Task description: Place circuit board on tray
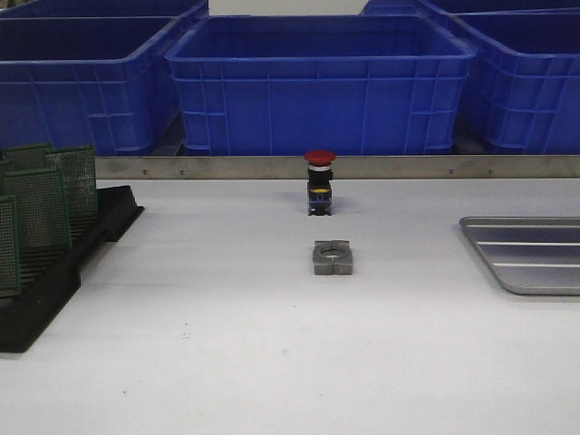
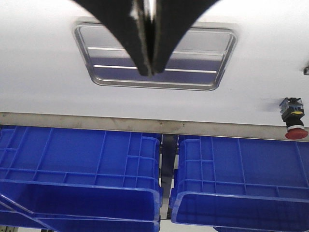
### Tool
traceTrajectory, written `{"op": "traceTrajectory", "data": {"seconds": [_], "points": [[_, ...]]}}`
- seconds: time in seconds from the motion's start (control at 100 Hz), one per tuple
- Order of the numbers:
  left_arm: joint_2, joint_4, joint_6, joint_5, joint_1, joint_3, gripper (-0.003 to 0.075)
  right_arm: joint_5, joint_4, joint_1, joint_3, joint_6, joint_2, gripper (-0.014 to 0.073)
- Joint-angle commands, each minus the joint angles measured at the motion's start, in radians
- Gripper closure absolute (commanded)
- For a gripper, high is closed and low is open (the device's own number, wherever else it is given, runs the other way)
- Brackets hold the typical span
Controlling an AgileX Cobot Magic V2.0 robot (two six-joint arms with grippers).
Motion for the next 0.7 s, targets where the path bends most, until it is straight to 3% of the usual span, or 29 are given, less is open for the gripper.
{"op": "traceTrajectory", "data": {"seconds": [0.0,0.38,0.69], "points": [[0.051,-0.023,0.050,0.000,-0.006,-0.066,0.0406,-0.088,-0.009,-0.004,-0.012,-0.001,-0.025,0.0706],[0.309,0.107,0.050,0.076,-0.006,-0.244,0.0406,-0.088,-0.009,-0.004,-0.012,-0.001,-0.025,0.0706],[0.407,0.088,0.050,0.116,-0.006,-0.293,0.0406,-0.088,-0.009,-0.004,-0.012,-0.001,-0.025,0.0706]]}}
